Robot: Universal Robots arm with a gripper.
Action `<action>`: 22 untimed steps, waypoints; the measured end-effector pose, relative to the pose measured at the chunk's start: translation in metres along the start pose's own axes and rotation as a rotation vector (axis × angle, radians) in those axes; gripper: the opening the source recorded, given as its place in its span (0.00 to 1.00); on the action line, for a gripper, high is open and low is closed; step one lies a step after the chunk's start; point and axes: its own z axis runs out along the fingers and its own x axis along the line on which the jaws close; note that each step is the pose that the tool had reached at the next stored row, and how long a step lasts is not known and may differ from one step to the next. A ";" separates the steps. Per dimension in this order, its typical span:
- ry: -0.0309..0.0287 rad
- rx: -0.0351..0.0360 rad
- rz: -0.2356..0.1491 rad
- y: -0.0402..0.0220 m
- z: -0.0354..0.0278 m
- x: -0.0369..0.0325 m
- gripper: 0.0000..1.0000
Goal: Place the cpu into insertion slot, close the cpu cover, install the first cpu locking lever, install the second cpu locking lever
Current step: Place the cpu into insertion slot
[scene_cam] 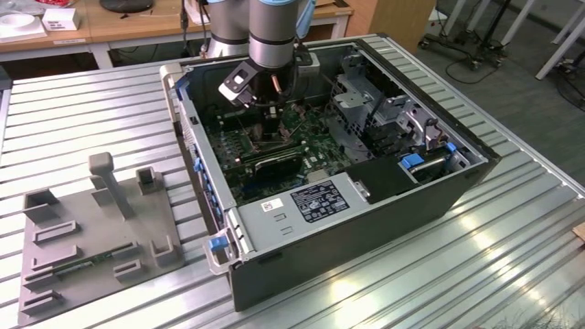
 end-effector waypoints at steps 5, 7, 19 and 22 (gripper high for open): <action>0.0000 0.0001 -0.004 0.0000 -0.0020 0.0000 0.54; 0.0001 0.0001 -0.004 0.0000 -0.0020 0.0000 0.54; 0.0000 0.0006 -0.032 0.0000 -0.0027 0.0000 0.54; 0.0003 0.0009 -0.051 0.0000 -0.0027 0.0001 0.54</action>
